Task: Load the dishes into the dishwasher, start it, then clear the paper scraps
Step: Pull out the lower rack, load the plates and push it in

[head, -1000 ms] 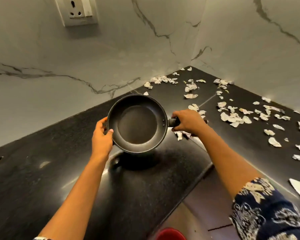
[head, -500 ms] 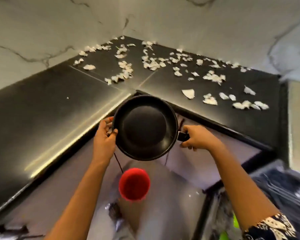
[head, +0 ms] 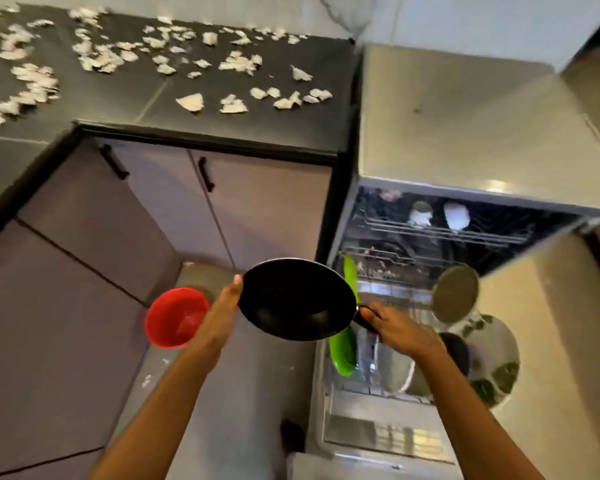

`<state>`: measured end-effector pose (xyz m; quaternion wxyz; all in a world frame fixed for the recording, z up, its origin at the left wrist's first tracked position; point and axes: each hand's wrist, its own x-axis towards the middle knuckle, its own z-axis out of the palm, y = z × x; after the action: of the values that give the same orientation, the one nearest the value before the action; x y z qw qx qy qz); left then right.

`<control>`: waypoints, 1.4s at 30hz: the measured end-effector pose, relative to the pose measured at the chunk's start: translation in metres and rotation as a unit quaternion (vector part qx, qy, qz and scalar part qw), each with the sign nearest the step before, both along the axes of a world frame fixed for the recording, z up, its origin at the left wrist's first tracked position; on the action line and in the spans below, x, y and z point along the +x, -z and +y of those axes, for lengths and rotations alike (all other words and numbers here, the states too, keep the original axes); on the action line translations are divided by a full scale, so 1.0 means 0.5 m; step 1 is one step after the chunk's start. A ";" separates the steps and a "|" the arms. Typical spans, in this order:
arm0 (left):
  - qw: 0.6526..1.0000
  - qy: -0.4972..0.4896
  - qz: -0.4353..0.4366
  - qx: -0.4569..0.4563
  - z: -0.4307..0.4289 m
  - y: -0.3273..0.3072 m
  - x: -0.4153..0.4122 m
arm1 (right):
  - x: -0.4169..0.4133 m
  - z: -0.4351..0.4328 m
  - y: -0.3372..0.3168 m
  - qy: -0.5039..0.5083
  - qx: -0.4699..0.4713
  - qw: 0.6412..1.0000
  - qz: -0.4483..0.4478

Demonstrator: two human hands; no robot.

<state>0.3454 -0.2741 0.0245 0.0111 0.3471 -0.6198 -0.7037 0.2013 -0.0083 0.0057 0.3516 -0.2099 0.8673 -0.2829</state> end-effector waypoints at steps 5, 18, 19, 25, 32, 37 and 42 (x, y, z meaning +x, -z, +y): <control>0.994 0.097 -0.048 0.024 0.135 0.045 -0.041 | 0.014 0.168 0.059 0.075 0.001 0.997 0.018; 0.994 0.095 -0.052 0.032 0.429 0.272 -0.357 | -0.348 0.441 0.214 0.038 0.017 0.998 0.042; 0.994 0.090 -0.056 0.028 0.447 0.306 -0.380 | -0.383 0.449 0.233 0.016 0.028 0.998 0.049; 0.995 0.042 -0.088 -0.001 0.543 0.485 -0.549 | -0.591 0.467 0.411 -0.084 0.081 0.985 0.128; 0.993 0.025 -0.103 -0.055 0.554 0.709 -0.659 | -0.716 0.446 0.592 -0.164 0.163 0.955 0.187; 0.984 0.038 -0.150 -0.083 0.556 0.794 -0.681 | -0.755 0.427 0.680 -0.205 0.157 0.947 0.189; 0.971 0.019 -0.200 -0.126 0.549 0.911 -0.687 | -0.777 0.387 0.732 -0.211 0.149 0.949 0.181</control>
<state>0.0018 0.0004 -0.4313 -0.0829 0.4646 -0.7000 -0.5360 -0.1874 0.1851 -0.3603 0.2672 -0.3808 0.8848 -0.0268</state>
